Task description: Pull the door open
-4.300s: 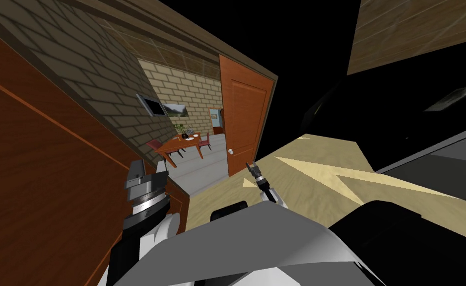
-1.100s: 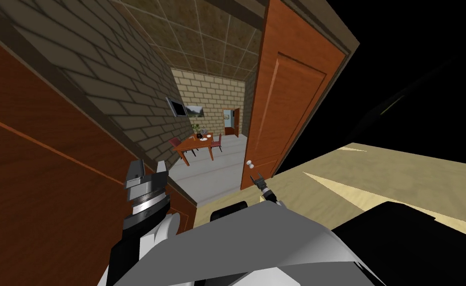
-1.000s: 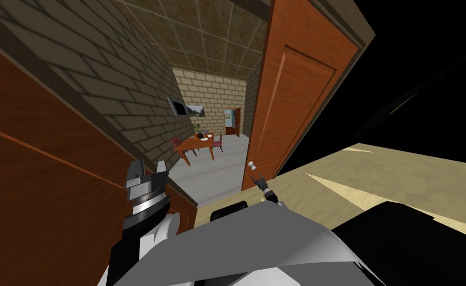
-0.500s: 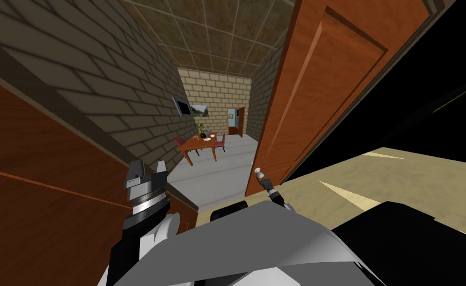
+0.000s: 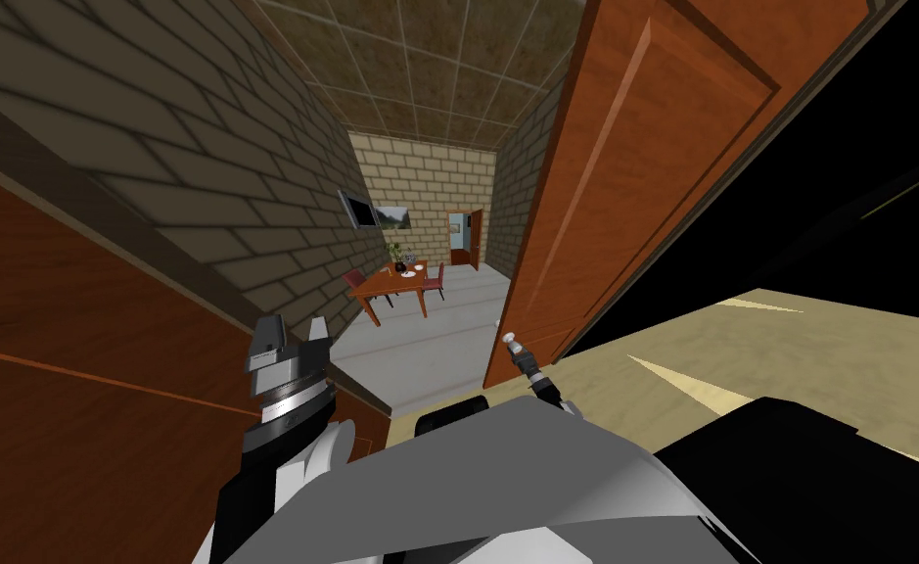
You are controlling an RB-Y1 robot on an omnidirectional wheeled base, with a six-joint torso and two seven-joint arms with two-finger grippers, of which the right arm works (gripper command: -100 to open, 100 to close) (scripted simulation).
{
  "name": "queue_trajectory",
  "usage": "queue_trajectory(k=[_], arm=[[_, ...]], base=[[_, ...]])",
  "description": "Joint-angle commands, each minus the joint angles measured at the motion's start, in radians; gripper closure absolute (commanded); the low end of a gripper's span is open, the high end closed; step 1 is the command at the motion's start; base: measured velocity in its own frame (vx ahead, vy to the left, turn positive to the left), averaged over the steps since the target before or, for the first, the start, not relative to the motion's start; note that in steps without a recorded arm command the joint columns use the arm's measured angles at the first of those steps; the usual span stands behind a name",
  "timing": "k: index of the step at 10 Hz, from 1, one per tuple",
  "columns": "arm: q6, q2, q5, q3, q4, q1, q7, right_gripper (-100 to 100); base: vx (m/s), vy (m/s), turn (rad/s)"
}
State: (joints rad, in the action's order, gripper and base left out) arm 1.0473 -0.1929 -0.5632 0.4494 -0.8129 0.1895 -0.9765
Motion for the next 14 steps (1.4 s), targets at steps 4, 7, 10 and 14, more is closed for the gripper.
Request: queue_trajectory(k=[4, 7, 10, 14], arm=[[-0.001, -0.001, 0.008, -0.007, 0.007, -0.005, 0.058, 100], [-0.002, -0.002, 0.019, -0.017, 0.015, -0.013, 0.132, 100], [-0.003, -0.003, 0.028, -0.026, 0.023, -0.020, 0.196, 100], [-0.004, -0.005, 0.047, -0.042, 0.037, -0.033, 0.303, 100]], base=[[-0.011, -0.005, 0.004], [-0.024, -0.007, 0.009], [-0.030, -0.008, 0.009], [-0.027, -0.008, 0.010]])
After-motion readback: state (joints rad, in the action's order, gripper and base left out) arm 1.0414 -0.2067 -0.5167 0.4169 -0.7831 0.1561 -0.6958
